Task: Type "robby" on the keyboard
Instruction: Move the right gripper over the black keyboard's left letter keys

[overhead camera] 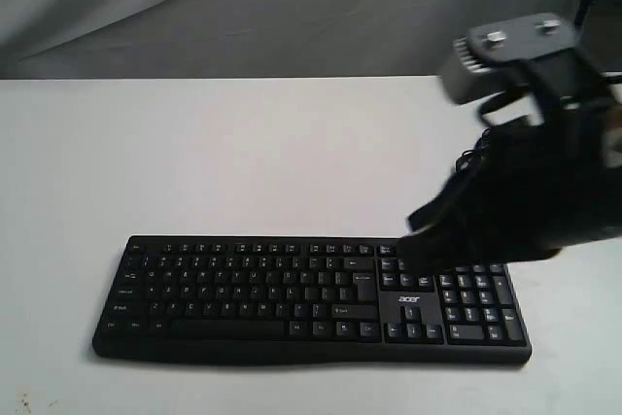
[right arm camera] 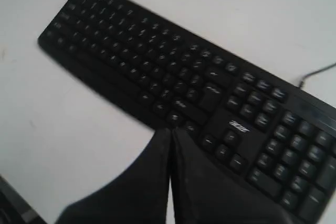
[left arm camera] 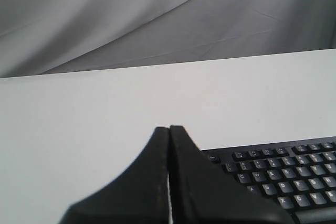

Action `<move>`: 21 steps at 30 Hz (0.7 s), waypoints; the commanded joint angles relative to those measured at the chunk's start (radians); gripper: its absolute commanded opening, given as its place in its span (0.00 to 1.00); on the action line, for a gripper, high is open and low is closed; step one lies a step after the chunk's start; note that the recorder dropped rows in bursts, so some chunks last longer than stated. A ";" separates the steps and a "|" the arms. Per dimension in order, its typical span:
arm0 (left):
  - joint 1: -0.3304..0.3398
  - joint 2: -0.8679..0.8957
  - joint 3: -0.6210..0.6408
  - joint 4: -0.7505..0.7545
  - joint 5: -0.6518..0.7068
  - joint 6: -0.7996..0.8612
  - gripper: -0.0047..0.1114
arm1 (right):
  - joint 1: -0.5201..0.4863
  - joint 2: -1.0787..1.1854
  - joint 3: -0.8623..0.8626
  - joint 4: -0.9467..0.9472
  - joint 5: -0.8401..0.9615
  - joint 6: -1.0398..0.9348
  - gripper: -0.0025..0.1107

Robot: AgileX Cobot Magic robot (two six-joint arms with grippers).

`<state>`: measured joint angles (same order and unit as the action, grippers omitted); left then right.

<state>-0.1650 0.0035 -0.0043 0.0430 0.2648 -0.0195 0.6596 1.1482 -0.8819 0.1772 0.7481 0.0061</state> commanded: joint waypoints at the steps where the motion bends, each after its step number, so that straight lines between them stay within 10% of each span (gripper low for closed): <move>1: -0.006 -0.003 0.004 0.005 -0.007 -0.003 0.04 | 0.114 0.211 -0.127 0.022 -0.050 -0.093 0.02; 21: -0.006 -0.003 0.004 0.005 -0.007 -0.003 0.04 | 0.180 0.827 -0.505 0.261 -0.209 -0.452 0.02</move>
<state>-0.1650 0.0035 -0.0043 0.0430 0.2648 -0.0195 0.8333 1.9416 -1.3788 0.4164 0.5976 -0.4059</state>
